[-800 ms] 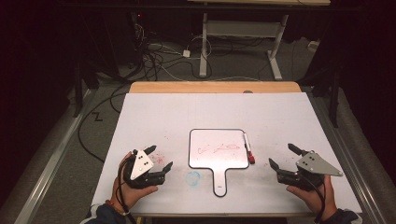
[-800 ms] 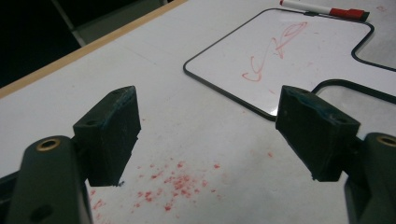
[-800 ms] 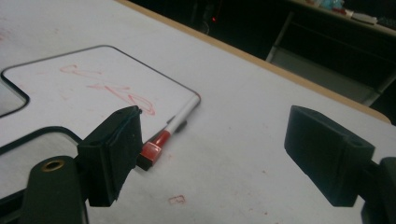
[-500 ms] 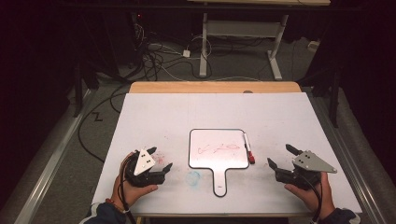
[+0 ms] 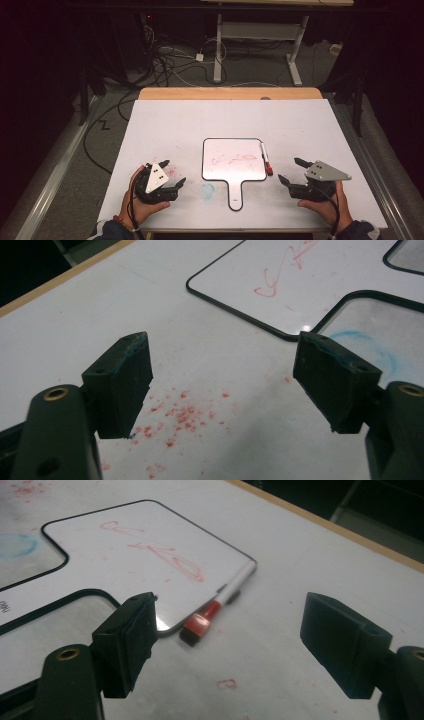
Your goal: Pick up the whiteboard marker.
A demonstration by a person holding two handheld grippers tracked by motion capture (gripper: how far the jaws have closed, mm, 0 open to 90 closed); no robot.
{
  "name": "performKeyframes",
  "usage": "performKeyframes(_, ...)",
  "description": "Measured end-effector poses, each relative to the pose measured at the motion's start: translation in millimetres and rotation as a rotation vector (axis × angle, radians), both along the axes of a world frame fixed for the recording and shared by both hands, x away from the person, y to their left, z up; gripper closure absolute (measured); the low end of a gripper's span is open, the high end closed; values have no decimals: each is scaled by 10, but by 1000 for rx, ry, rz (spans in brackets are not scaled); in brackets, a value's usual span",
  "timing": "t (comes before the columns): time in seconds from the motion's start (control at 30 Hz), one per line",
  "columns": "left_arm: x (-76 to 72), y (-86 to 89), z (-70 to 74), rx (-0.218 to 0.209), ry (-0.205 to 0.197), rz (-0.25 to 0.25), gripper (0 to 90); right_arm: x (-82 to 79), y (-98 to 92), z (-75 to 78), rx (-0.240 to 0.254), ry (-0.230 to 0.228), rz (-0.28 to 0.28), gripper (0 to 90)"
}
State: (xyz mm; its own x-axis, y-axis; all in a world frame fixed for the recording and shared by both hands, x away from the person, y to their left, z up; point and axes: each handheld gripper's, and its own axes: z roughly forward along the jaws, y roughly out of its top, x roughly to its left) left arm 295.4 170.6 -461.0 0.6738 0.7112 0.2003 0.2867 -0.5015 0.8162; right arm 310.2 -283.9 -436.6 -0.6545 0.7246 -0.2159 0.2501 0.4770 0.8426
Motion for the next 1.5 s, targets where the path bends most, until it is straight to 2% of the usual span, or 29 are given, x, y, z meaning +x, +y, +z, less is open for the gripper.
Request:
performKeyframes(0.07, 0, -2, -13, 7, 6, -3, 223, 60, 45, 20, -6, 19, 18, 285)
performKeyframes(0.13, -4, -2, -24, 14, 11, -7, 224, 150, 89, 50, 2, 58, 23, 311)
performKeyframes(0.17, -4, -2, -24, 14, 11, -7, 224, 194, 107, 68, 19, 77, 23, 322)
performKeyframes(0.27, -8, -2, -37, 22, 17, -13, 224, 361, 158, 115, 26, 147, 5, 356)
performKeyframes(0.3, -9, -2, -37, 24, 18, -15, 224, 361, 158, 115, 26, 147, 5, 356)
performKeyframes(0.33, -7, -2, -37, 23, 18, -15, 223, 488, 199, 145, 14, 211, -7, 364)
performKeyframes(0.37, -4, -1, -36, 23, 19, -14, 223, 488, 199, 145, 14, 211, -7, 364)
performKeyframes(0.4, -2, 0, -36, 22, 19, -14, 224, 608, 233, 171, 37, 254, -27, 379)
performKeyframes(0.5, 3, 4, -40, 23, 24, -11, 223, 799, 293, 176, 42, 328, -53, 387)
performKeyframes(0.57, 6, 4, -47, 24, 26, -12, 223, 919, 335, 155, 32, 361, -68, 405)
performKeyframes(0.7, 12, 0, -57, 27, 35, -17, 223, 1147, 391, 37, 42, 462, -80, 416)
performKeyframes(0.83, 23, 4, -63, 36, 30, -20, 223, 1310, 440, -101, 49, 525, -95, 469)
performKeyframes(0.87, 24, 4, -65, 36, 31, -20, 223, 1310, 440, -101, 49, 525, -95, 469)
performKeyframes(0.9, 23, 4, -66, 37, 33, -20, 223, 1360, 459, -156, 40, 540, -104, 529)
performKeyframes(0.97, 20, 4, -68, 37, 34, -25, 223, 1384, 469, -192, 49, 547, -110, 596)
performKeyframes(1.1, 20, 3, -79, 37, 52, -28, 223, 1380, 456, -184, 63, 534, -102, 751)
performKeyframes(1.17, 26, 3, -78, 47, 41, -31, 223, 1376, 459, -188, 60, 535, -92, 770)
performKeyframes(1.37, 23, -13, -77, 54, 46, -37, 223, 1343, 453, -190, 50, 517, -83, 811)
performKeyframes(1.5, 36, -20, -61, 46, 45, -37, 223, 1303, 466, -154, 38, 486, -71, 812)
